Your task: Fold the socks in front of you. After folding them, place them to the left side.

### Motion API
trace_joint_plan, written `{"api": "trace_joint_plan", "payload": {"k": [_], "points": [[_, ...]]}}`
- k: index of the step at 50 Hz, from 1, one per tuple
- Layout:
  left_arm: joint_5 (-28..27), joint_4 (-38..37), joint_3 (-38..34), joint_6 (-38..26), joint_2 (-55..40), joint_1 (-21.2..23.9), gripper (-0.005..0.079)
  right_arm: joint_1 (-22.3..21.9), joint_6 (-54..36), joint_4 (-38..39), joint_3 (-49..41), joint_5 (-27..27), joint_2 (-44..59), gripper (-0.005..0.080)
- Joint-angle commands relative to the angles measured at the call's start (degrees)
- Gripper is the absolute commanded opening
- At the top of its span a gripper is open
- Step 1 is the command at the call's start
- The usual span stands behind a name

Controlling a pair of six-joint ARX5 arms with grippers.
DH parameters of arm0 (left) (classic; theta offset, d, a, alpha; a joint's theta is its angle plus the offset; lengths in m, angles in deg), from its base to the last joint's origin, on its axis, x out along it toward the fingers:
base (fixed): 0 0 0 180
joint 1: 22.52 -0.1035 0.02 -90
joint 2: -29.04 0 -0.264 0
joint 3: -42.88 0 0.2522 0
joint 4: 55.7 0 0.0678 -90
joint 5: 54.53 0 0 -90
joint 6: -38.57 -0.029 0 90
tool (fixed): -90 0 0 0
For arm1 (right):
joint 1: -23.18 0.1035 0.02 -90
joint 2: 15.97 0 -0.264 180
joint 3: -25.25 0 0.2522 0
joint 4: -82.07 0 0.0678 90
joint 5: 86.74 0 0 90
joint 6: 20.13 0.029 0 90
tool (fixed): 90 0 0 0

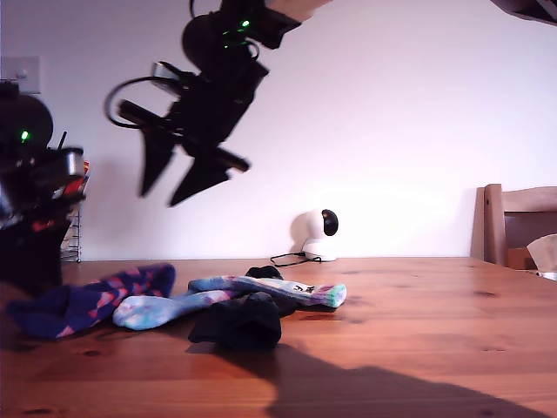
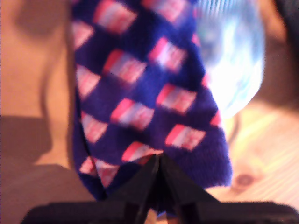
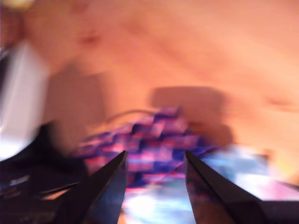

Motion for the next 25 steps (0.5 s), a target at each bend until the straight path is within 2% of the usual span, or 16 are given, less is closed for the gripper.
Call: {"api": "trace_joint_plan", "payload": {"k": [1, 8, 11, 15, 16, 25], "points": [[-0.02, 1.16, -0.5, 0.33, 0.81, 0.0, -0.0021, 0.2, -0.35, -1.75, 0.28, 1.38, 1.73, 0.0342], [-1.53, 3.72, -0.48, 0.74, 0.9, 0.02, -0.0021, -0.59, -0.37, -7.43, 0.28, 0.76, 1.09, 0.0314], [-2.99, 4.63, -0.28, 1.49, 0.92, 0.02, -0.0021, -1.03, -1.55, -9.68, 0.28, 0.11, 0.96, 0.0214], [-5.27, 5.46, 0.09, 2.12, 0.94, 0.02, -0.0021, -1.75, -2.6, -11.39, 0.28, -1.31, 0.94, -0.0027], [-5.66, 5.44, 0.24, 2.27, 1.07, 0.02, -0.0021, -2.1, -3.23, -11.56, 0.28, -1.79, 0.94, -0.0003], [-7.63, 8.22, 0.37, 2.97, 2.89, 0.02, -0.0021, -3.72, -3.56, -12.02, 0.28, -5.51, 0.94, -0.0013]]}}
